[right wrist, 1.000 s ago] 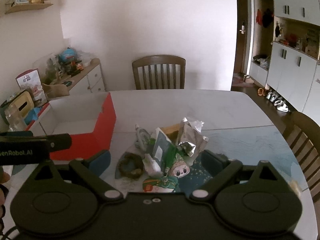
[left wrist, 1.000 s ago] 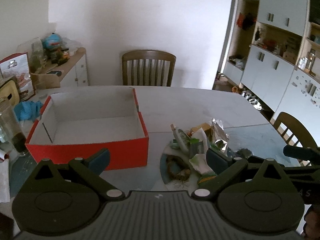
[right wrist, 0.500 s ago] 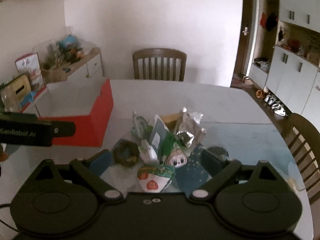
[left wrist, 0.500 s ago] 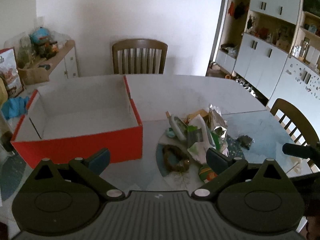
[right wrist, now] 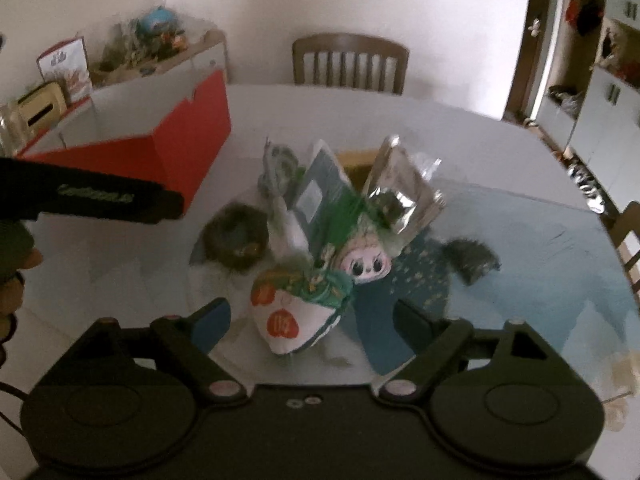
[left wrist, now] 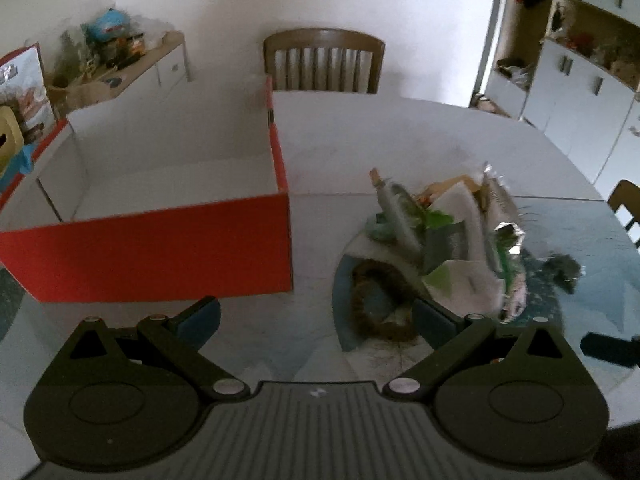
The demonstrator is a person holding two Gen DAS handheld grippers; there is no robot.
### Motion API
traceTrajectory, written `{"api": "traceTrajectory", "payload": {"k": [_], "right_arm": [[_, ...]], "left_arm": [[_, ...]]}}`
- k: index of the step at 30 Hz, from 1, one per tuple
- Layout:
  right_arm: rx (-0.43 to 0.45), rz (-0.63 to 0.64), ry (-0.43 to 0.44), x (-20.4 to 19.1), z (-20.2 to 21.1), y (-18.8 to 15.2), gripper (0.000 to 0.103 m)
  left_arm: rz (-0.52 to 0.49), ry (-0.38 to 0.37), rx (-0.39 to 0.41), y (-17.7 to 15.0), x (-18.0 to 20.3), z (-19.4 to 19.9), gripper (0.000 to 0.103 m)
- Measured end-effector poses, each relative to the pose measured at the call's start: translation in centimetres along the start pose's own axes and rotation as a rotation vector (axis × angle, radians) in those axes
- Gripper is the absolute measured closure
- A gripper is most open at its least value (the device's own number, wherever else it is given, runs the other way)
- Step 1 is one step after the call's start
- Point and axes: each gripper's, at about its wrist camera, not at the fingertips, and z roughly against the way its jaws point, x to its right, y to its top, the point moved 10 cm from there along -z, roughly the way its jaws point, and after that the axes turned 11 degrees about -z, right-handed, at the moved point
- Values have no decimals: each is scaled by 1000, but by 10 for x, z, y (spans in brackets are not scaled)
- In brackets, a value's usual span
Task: Organize objects
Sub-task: 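Move both grippers toward the pile of items on the table, then grasp and lift the dumpling plush with right gripper while left grasps the bead bracelet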
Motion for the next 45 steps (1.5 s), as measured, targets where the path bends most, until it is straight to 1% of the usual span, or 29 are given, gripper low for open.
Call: {"api": "traceTrajectory", "payload": {"k": [2,5,8,12,13,15,16,18,21,22,24,25,28,29,31,32,33,35,38,45], "right_arm": [[-12,14,12,-1,-7,-4,16],[-26,40,31,-5,-14,-7,16],[-38,69,38,-7,-22,-10,18],[-58,79,46,-5,-32,-11,18],[-60,80,46,-5,-34,-11,19],[-65,81,52,-4,-38,-12,19],[-66,83,55,-4,-40,-12,20],[-68,88,56,-5,-44,-12,20],[-75,92,62,-5,-48,-12,22],[-76,95,63,-6,-49,-12,23],[-76,98,64,-6,-51,-11,25],[-77,98,66,-6,-51,-11,26],[-84,96,71,-5,-53,-11,29],[-87,95,72,-5,-53,-11,31],[-89,94,78,-5,-52,-11,33],[-90,94,80,-5,-52,-11,35],[-90,93,79,-5,-52,-11,36],[-90,92,84,-5,-52,-11,39],[-87,92,92,-5,-50,-11,42],[-71,80,121,-2,-36,-6,45]], "left_arm": [[9,29,-20,-3,-1,-11,1],[37,53,-40,-6,-3,-25,1],[37,72,-52,-8,-1,-37,2],[37,77,-78,-11,2,-50,15],[38,75,-82,-11,3,-52,16],[40,70,-89,-12,3,-55,24],[40,65,-97,-12,4,-57,27],[40,53,-106,-13,6,-59,35],[30,28,-105,-12,12,-60,42],[27,23,-103,-12,14,-61,43],[18,10,-98,-11,17,-62,50],[12,6,-95,-10,18,-62,51],[6,-8,-89,-8,21,-64,63],[1,-11,-89,-8,23,-64,69],[0,-22,-90,-5,26,-64,72],[2,-33,-88,-5,27,-63,79],[4,-43,-85,-5,28,-63,84],[3,-53,-78,-5,30,-61,88],[2,-51,-69,-4,29,-59,92],[38,-62,-64,0,26,-49,94]]}}
